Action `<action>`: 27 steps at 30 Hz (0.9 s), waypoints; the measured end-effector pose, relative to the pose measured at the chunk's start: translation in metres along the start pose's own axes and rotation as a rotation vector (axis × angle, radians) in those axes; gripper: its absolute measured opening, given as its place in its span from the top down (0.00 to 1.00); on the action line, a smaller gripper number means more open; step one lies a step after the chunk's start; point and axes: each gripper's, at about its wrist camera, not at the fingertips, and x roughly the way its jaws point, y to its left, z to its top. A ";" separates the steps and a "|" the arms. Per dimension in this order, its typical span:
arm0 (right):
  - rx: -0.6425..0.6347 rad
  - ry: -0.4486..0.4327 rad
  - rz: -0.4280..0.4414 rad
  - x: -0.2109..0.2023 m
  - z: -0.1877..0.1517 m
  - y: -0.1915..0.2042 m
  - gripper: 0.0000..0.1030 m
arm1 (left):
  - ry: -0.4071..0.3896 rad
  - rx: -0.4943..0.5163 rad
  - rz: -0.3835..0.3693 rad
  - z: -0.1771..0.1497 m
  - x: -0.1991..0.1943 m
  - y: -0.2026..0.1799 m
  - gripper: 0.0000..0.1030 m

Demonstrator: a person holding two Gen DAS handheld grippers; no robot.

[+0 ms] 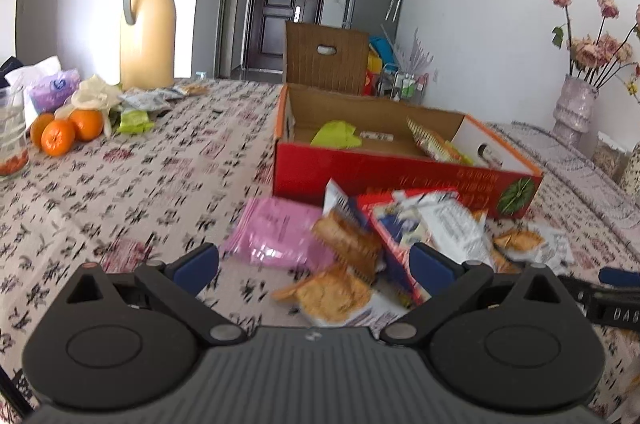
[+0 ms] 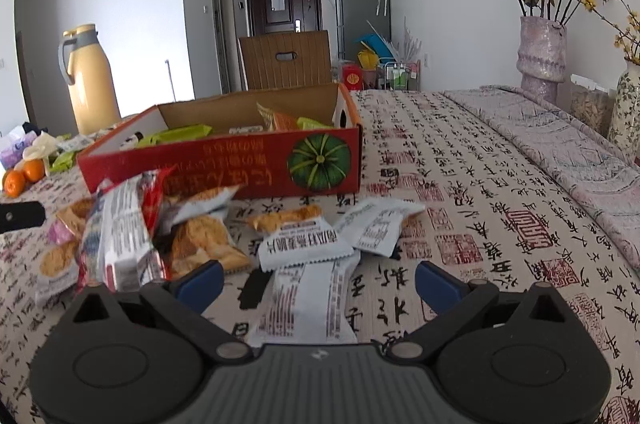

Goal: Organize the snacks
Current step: 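Move both grippers back to the snack pile, then grasp the white cracker packet with the right gripper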

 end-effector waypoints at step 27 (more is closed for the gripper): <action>-0.008 -0.045 -0.030 -0.001 -0.012 -0.002 0.62 | 0.115 -0.013 0.066 -0.003 0.022 -0.005 0.00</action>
